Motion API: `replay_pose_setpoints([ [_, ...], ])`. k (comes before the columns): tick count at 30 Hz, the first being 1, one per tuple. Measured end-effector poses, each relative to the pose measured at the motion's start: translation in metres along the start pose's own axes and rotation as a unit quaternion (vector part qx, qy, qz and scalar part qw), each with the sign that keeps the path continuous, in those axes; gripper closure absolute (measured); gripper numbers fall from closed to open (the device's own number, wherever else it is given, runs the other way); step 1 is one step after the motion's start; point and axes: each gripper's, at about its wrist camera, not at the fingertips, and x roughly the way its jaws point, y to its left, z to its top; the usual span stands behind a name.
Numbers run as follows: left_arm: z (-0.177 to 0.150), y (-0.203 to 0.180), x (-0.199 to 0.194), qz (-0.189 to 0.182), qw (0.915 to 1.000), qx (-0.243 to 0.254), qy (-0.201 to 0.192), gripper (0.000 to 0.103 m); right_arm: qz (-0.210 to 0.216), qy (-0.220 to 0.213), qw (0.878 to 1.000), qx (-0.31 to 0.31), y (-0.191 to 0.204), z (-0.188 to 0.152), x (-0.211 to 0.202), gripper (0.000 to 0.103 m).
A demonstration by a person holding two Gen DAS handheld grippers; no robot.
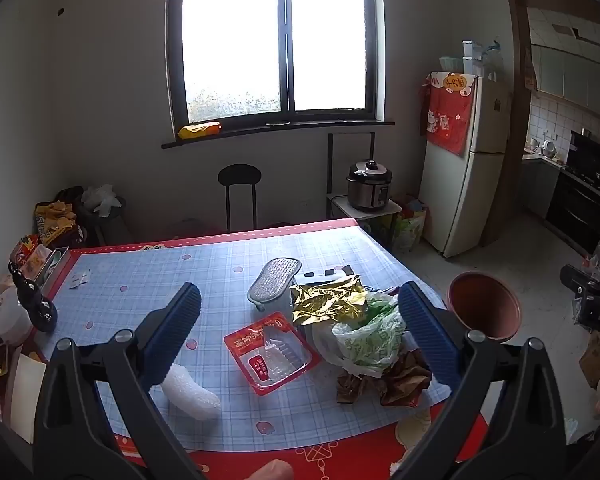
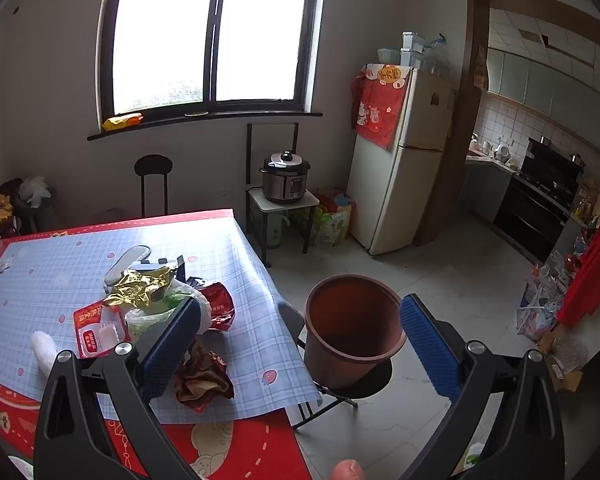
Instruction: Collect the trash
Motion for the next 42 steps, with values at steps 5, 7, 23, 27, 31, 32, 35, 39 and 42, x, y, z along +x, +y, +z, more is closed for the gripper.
replay_pose_setpoints([
  [5, 0.001, 0.001, 0.002, 0.002, 1.0000, 0.004, 0.003, 0.005, 0.000, 0.003, 1.000, 0.000, -0.001, 0.000, 0.000, 0.005],
  [7, 0.006, 0.000, -0.001, -0.002, 1.0000, 0.006, 0.000, 0.005, 0.000, 0.003, 1.000, -0.002, -0.001, 0.001, 0.000, 0.005],
  [23, 0.010, 0.000, -0.003, -0.001, 1.0000, 0.003, -0.003, 0.005, 0.002, 0.000, 1.000, 0.002, -0.006, 0.002, -0.001, 0.005],
  [27, 0.012, 0.000, -0.002, 0.001, 1.0000, 0.005, -0.002, 0.005, 0.000, 0.000, 1.000, 0.002, -0.004, 0.000, 0.000, 0.005],
  [31, 0.003, -0.003, -0.003, 0.004, 1.0000, 0.006, -0.005, 0.005, 0.003, 0.000, 1.000, 0.003, -0.004, 0.001, 0.001, 0.005],
  [32, 0.003, -0.003, -0.003, 0.004, 1.0000, 0.005, -0.006, 0.005, 0.003, 0.001, 1.000, 0.003, -0.003, 0.001, 0.002, 0.005],
  [35, 0.003, -0.003, -0.003, 0.005, 1.0000, 0.005, -0.007, 0.005, 0.002, 0.000, 1.000, 0.003, -0.003, 0.001, 0.004, 0.005],
  [39, 0.003, -0.006, 0.000, 0.003, 1.0000, 0.007, -0.005, 0.005, 0.002, 0.005, 1.000, 0.005, -0.002, 0.001, 0.008, 0.005],
  [42, 0.003, -0.007, 0.001, 0.001, 0.9999, 0.008, -0.006, 0.005, 0.001, 0.004, 1.000, 0.007, -0.006, 0.000, 0.007, 0.005],
])
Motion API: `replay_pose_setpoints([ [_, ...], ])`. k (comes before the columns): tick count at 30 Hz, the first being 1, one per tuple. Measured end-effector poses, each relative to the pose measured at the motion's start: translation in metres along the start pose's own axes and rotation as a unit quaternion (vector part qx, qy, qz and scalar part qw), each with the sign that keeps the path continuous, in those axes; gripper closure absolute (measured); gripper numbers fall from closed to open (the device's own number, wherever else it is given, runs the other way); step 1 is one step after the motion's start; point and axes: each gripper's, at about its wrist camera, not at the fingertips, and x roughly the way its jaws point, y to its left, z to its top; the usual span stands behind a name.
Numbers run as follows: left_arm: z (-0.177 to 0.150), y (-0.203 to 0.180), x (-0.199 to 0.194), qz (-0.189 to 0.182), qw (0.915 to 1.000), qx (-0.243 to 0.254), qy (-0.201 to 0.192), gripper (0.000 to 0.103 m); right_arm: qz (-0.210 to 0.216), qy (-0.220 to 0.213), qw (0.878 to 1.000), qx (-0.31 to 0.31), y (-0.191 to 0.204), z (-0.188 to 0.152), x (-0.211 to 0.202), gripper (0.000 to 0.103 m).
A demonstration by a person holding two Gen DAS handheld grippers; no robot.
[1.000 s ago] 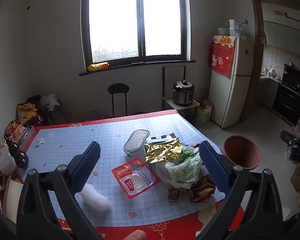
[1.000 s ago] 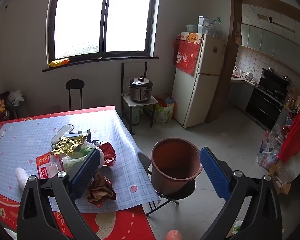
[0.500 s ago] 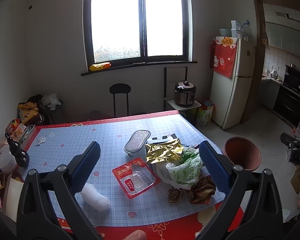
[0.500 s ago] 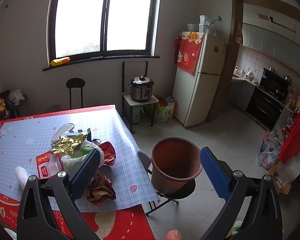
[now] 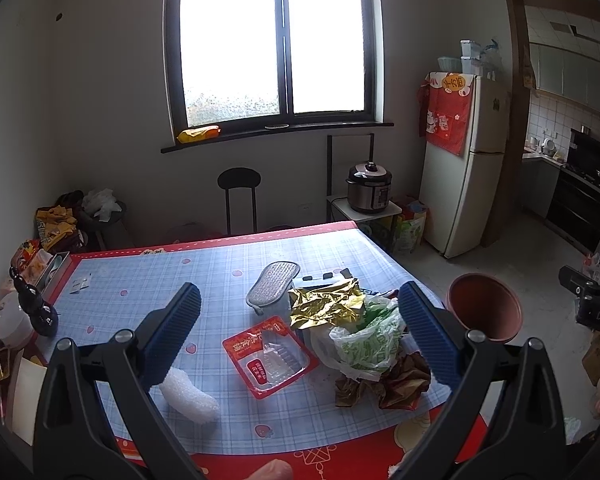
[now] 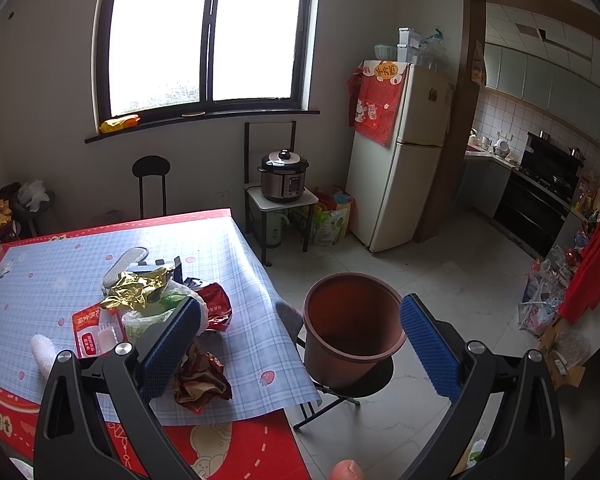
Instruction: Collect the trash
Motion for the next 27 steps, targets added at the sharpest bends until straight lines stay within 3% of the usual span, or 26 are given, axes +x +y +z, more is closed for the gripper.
replay_pose_setpoints([
  [27, 0.0003, -0.0037, -0.0027, -0.002, 1.0000, 0.000, -0.003, 0.005, -0.001, -0.001, 1.000, -0.001, -0.0003, -0.0024, -0.0021, 0.005],
])
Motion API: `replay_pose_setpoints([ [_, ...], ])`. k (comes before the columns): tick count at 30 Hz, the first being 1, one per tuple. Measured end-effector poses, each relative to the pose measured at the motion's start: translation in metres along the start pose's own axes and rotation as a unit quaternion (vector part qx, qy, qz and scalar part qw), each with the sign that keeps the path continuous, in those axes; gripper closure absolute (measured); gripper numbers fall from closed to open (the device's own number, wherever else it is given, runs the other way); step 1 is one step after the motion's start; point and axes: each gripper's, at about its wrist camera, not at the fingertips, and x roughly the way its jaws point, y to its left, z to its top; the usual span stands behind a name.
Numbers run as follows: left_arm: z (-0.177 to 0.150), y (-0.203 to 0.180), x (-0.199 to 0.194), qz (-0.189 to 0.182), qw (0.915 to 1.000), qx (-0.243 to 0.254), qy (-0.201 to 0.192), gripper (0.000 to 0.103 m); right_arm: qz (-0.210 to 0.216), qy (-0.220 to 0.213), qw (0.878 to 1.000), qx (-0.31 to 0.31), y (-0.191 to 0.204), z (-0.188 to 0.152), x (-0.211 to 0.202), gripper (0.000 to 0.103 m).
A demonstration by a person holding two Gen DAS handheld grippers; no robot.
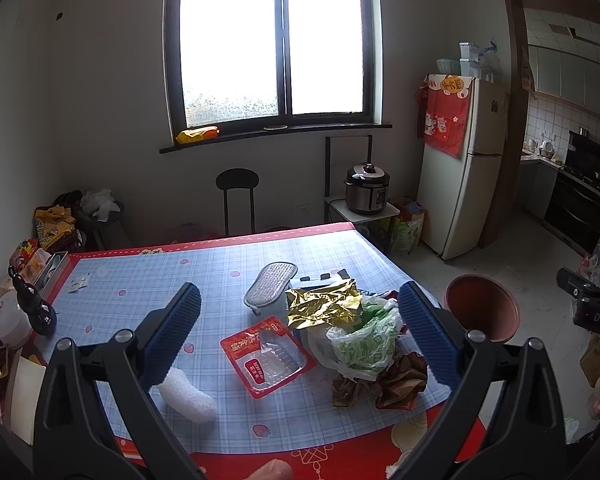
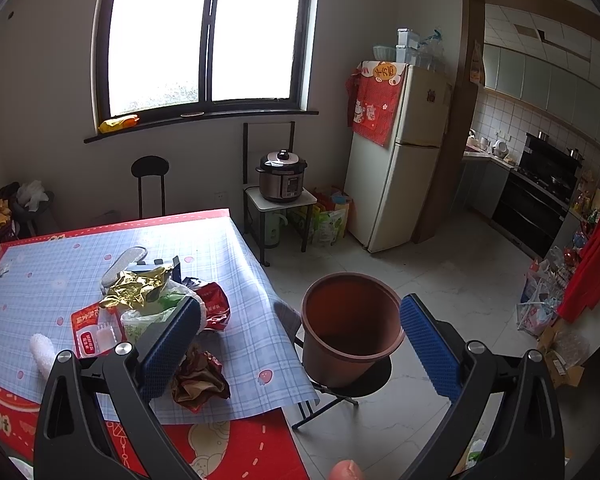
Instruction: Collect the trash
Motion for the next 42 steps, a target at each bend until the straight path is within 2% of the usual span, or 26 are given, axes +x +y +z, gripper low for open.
replay_pose_setpoints([
  [19, -0.004, 0.007, -0.006, -0.015, 0.9996, -0.022, 0.001, 0.005, -0.005, -0.002, 1.000, -0.003, -0.002, -0.003, -0.004, 0.005],
  [26, -0.005, 0.030, 0.002, -0.060, 0.9955, -0.073, 0.007, 0.005, 0.000, 0.002, 1.000, -0.001, -0.006, -0.003, 0.003, 0.005],
  [30, -0.013, 0.056, 0.015, -0.023, 0.9958, -0.086, 0.018, 0.006, 0.019, 0.001, 1.000, 0.018, -0.014, -0.003, 0.016, 0.005],
  [34, -0.036, 0.099, 0.032, 0.009, 0.9926, -0.108, 0.054, 0.006, 0.029, -0.008, 1.000, 0.008, -0.011, -0.008, 0.033, 0.005],
  [36, -0.050, 0.124, 0.039, 0.043, 0.9892, -0.118, 0.074, 0.006, 0.028, 0.004, 1.000, -0.006, -0.003, -0.012, 0.045, 0.005],
  [38, -0.066, 0.151, 0.042, 0.070, 0.9843, -0.135, 0.089, 0.006, 0.048, 0.022, 0.999, -0.010, 0.006, -0.016, 0.057, 0.005],
  [42, -0.096, 0.199, 0.041, 0.100, 0.9733, -0.175, 0.111, 0.006, 0.087, 0.053, 0.994, -0.030, 0.036, -0.021, 0.071, 0.005],
])
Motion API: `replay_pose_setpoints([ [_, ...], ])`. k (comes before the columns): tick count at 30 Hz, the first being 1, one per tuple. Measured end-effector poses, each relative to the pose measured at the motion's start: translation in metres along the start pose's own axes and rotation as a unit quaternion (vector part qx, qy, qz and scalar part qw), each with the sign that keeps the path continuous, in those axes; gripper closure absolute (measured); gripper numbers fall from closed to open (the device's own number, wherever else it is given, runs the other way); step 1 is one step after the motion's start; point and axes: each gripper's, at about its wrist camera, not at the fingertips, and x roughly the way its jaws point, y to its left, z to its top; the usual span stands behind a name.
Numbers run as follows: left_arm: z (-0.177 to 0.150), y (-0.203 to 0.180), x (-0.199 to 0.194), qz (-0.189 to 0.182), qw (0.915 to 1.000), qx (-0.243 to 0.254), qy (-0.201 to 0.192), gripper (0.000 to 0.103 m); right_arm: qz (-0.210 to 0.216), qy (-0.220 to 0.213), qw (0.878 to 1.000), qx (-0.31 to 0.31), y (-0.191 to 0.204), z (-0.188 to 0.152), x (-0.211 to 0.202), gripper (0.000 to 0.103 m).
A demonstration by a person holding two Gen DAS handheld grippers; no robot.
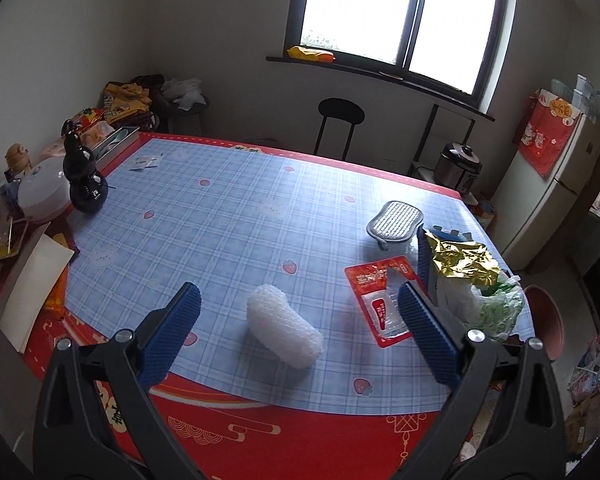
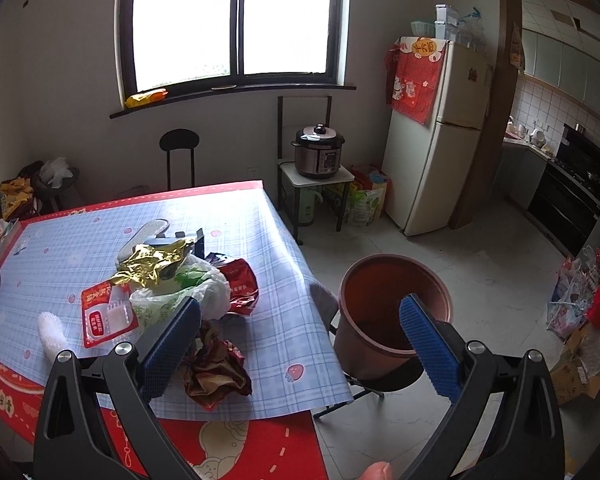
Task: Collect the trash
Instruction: 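Reach the left gripper to the white bubble-wrap roll and close on it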
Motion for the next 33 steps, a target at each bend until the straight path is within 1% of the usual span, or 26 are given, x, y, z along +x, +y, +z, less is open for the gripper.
replay_pose_setpoints([
  [4, -0.009, 0.039, 0.011, 0.009, 0.9993, -0.036, 0.007, 0.007, 0.005, 0.013, 1.000, -0.027, 0.035, 0.000, 0.011, 0.005],
  [6, -0.015, 0.051, 0.020, 0.004, 0.9986, -0.050, 0.015, 0.012, 0.025, 0.016, 0.999, -0.043, 0.055, -0.001, 0.017, 0.005],
  [9, -0.024, 0.057, 0.040, -0.018, 0.9964, -0.069, 0.046, 0.020, 0.046, 0.025, 0.997, -0.059, 0.082, -0.003, 0.024, 0.005],
  [11, -0.029, 0.061, 0.059, -0.043, 0.9930, -0.086, 0.069, 0.022, 0.057, 0.034, 0.996, -0.063, 0.097, -0.006, 0.030, 0.005],
  [13, -0.032, 0.065, 0.078, -0.072, 0.9870, -0.109, 0.094, 0.023, 0.065, 0.045, 0.995, -0.063, 0.110, -0.009, 0.036, 0.005],
  [15, -0.033, 0.073, 0.096, -0.102, 0.9762, -0.149, 0.120, 0.029, 0.073, 0.054, 0.994, -0.063, 0.120, -0.012, 0.041, 0.005],
  [17, -0.032, 0.078, 0.115, -0.120, 0.9669, -0.176, 0.141, 0.029, 0.075, 0.061, 0.993, -0.061, 0.127, -0.016, 0.043, 0.005],
  [21, -0.031, 0.076, 0.153, -0.129, 0.9573, -0.188, 0.177, 0.029, 0.057, 0.077, 0.995, -0.041, 0.131, -0.028, 0.050, 0.005],
  [23, -0.034, 0.075, 0.174, -0.129, 0.9505, -0.199, 0.201, 0.029, 0.047, 0.088, 0.995, -0.026, 0.129, -0.033, 0.051, 0.005],
  [26, -0.042, 0.077, 0.202, -0.118, 0.9394, -0.222, 0.233, 0.027, 0.030, 0.098, 0.995, -0.012, 0.130, -0.040, 0.050, 0.005],
  [28, -0.049, 0.078, 0.217, -0.121, 0.9311, -0.234, 0.252, 0.027, 0.018, 0.100, 0.995, -0.004, 0.130, -0.045, 0.046, 0.005],
  [29, -0.052, 0.077, 0.222, -0.123, 0.9284, -0.234, 0.261, 0.027, 0.012, 0.102, 0.995, 0.001, 0.128, -0.047, 0.044, 0.005],
  [30, -0.054, 0.076, 0.226, -0.126, 0.9271, -0.231, 0.267, 0.025, 0.005, 0.105, 0.994, 0.008, 0.127, -0.050, 0.043, 0.005],
  [33, -0.057, 0.073, 0.234, -0.129, 0.9271, -0.221, 0.274, 0.021, -0.008, 0.113, 0.993, 0.029, 0.121, -0.056, 0.041, 0.005],
])
